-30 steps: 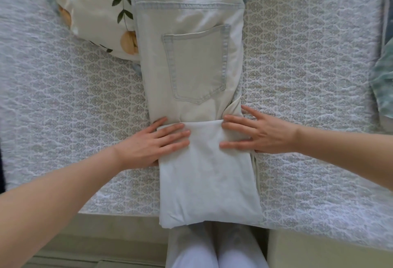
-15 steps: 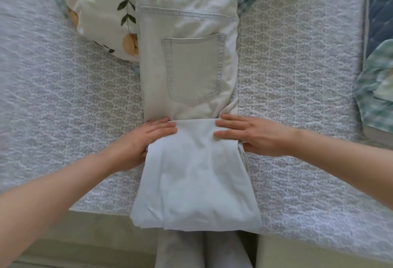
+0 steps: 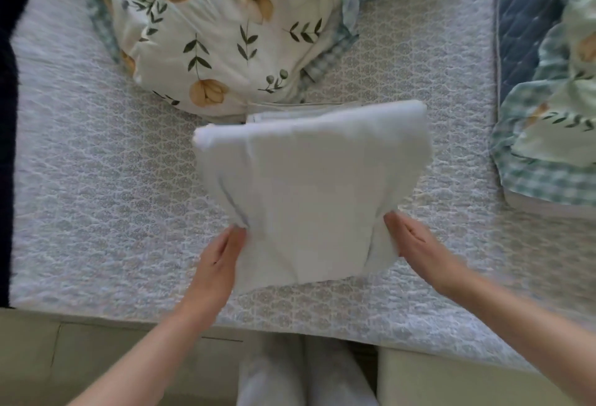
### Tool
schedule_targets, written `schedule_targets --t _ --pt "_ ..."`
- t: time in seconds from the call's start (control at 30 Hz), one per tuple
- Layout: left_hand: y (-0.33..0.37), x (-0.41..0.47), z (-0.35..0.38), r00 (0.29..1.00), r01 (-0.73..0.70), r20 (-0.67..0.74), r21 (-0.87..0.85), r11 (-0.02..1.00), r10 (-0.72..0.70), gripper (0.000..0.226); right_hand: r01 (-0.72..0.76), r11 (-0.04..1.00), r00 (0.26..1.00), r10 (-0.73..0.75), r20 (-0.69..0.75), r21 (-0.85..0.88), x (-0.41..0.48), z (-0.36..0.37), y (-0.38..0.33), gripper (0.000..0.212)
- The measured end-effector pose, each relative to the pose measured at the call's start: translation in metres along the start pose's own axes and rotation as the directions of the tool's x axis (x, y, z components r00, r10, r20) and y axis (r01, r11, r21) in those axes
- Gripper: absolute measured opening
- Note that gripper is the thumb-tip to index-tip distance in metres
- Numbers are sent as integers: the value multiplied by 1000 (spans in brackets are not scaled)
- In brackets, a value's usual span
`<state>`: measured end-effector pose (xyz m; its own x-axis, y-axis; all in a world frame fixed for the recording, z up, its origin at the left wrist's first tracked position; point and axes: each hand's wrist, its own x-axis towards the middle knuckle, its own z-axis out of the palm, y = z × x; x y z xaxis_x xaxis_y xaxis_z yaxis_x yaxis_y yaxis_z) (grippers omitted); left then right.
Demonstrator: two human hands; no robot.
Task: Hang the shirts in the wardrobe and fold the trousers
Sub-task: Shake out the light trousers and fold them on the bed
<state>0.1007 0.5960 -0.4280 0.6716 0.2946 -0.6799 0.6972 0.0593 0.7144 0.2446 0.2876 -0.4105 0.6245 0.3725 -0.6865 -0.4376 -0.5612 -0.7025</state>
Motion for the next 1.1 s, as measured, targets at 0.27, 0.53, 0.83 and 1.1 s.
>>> schedule_targets --t 0.27,0.53,0.83,1.1 --pt "4 13 42 999 50 -14 142 989 -48 28 -175 975 975 190 -114 137 29 20 -4 45" --pt "4 3 42 977 -33 -211 -33 999 25 13 -39 989 921 92 -378 145 42 26 -7 29" --pt "63 73 33 978 -22 -207 -80 997 5 36 -4 984 928 70 -366 178 97 -13 -49 41" --pt "107 128 37 869 -275 -371 191 942 328 23 111 976 838 -193 -511 -187 143 -20 -90 18"
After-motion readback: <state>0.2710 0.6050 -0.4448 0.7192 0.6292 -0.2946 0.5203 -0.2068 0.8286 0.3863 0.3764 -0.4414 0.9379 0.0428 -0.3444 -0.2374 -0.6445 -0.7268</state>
